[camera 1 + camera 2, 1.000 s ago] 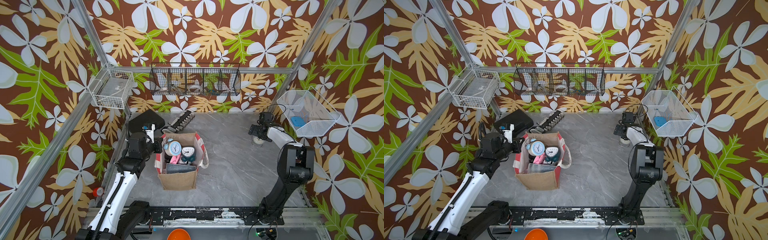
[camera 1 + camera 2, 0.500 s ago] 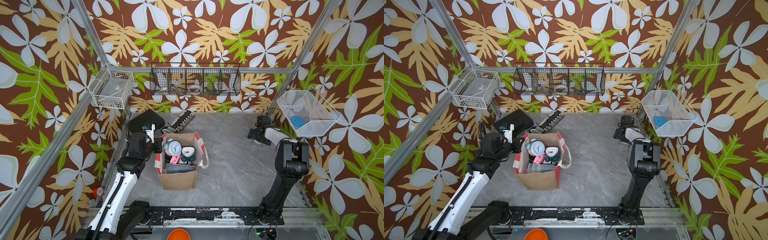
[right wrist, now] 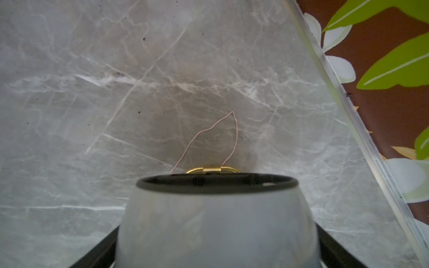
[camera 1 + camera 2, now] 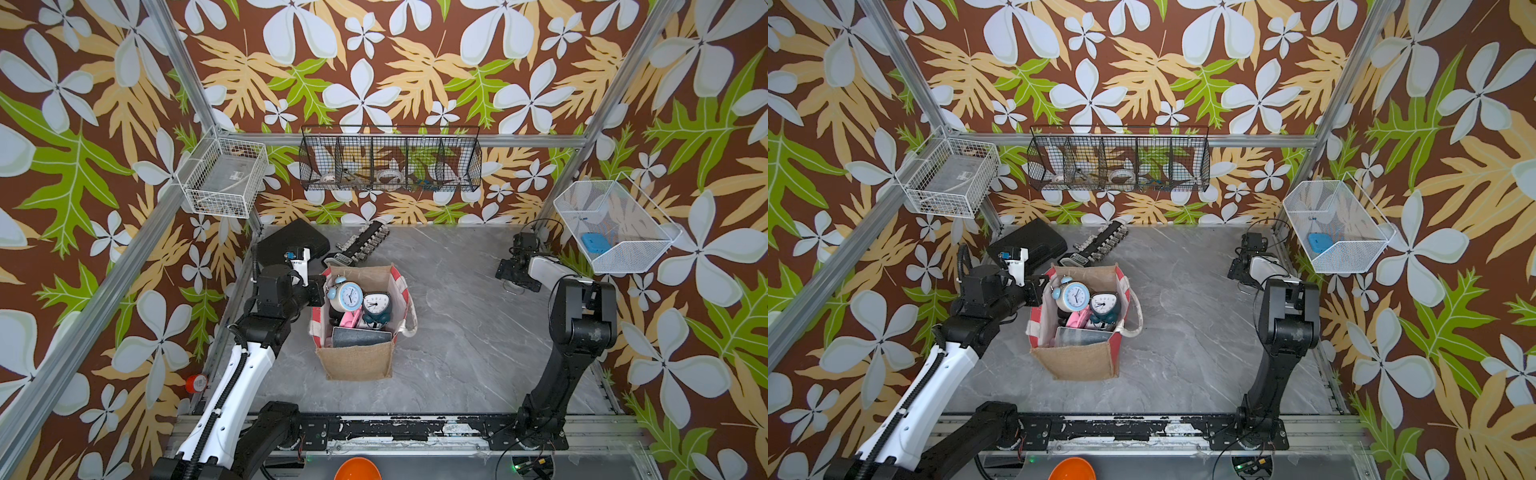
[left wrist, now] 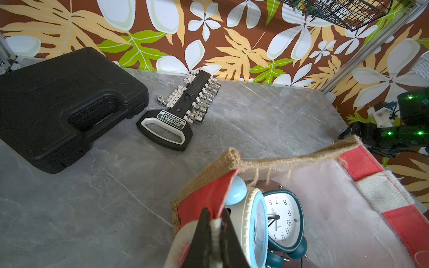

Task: Put the alarm clock into the canvas bag
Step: Pick up the alarm from the center of the board.

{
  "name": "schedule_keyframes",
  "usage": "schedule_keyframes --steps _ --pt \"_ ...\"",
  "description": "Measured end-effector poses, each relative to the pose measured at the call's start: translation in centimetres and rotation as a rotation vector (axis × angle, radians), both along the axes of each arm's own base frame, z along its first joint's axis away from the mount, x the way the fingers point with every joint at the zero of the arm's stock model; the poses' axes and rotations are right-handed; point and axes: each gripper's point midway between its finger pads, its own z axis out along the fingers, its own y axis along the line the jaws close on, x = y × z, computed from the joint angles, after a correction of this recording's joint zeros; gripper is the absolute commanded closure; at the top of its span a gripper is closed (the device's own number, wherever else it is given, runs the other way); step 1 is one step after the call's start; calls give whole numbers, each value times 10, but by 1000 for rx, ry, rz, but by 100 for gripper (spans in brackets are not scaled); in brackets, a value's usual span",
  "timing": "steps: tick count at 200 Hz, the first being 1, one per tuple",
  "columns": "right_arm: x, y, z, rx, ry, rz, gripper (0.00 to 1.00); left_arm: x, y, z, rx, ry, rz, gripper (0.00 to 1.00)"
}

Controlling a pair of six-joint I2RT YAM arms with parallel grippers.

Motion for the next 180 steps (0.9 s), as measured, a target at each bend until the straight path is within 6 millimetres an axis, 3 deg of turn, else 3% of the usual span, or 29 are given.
schedule_keyframes --steps 84,149,180 --pt "-2 -1 5 -7 -5 -4 16 0 0 0 0 0 0 100" --pt "-8 5 49 11 -86 18 22 0 0 0 1 0 2 100" --pt "-10 20 79 25 -133 66 24 0 0 0 1 0 2 100"
